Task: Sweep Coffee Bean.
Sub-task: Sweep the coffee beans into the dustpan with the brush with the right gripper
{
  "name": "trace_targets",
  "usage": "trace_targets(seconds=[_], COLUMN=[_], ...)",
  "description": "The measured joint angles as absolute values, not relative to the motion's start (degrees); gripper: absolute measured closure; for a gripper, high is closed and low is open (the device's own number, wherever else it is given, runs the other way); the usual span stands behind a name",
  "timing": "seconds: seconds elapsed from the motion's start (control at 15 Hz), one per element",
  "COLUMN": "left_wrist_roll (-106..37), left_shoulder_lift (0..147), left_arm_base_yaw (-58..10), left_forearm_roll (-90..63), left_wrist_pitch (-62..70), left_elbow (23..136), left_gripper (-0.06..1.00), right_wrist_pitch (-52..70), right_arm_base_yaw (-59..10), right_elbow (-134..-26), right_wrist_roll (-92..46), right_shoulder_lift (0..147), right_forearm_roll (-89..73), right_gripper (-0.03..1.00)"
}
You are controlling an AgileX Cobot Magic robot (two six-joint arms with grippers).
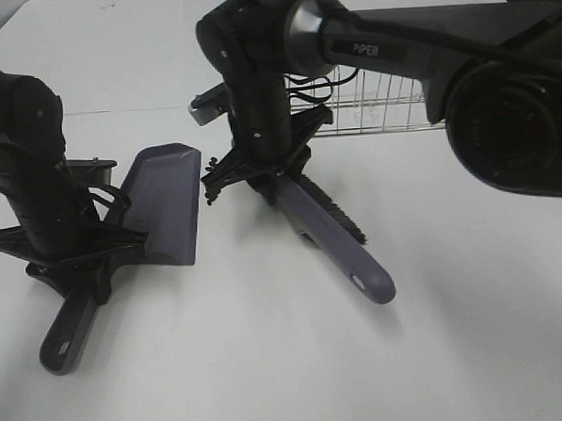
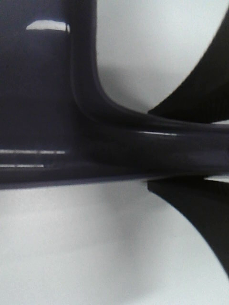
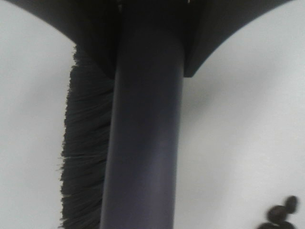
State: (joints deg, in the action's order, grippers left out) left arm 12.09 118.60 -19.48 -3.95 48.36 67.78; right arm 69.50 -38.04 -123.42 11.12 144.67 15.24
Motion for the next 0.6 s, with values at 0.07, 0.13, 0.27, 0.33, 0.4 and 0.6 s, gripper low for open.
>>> trace_targets(seconds=[0.07,0.13,0.27,0.33,0.4,0.6], left_wrist_roll=[12.1,12.1,12.1,12.1,12.1,12.1], left_shoulder_lift=[118.6,118.6,118.6,118.6,118.6,118.6], left_arm_base_yaw=[-19.5,-19.5,-19.5,-19.5,-19.5,-19.5], left_forearm_roll=[-4.0,-4.0,-4.0,-4.0,-4.0,-4.0], left_wrist_pitch=[48.4,48.4,48.4,48.4,48.4,48.6], left_elbow=[67.8,67.8,67.8,67.8,67.8,67.8], left_gripper=[0.68,0.68,0.68,0.68,0.68,0.68], right_wrist_pitch=[69.7,69.8,70.1,70.3,70.3,70.5], right_arm_base_yaw=[-39.4,-40.5,-42.0,-42.5,-42.6,-42.6], right_elbow=[-125.1,-127.0,-131.0,-132.9,-134.3,-135.0], right_wrist_roll=[10.4,9.9,9.8,9.7,9.7,9.7], right_shoulder_lift=[145.1,145.3,145.3,145.4,145.4,143.4], right_forearm_roll=[13.6,11.9,8.9,8.0,8.0,13.1], right_gripper=[0.61,0.61,0.61,0.61,0.61,0.61])
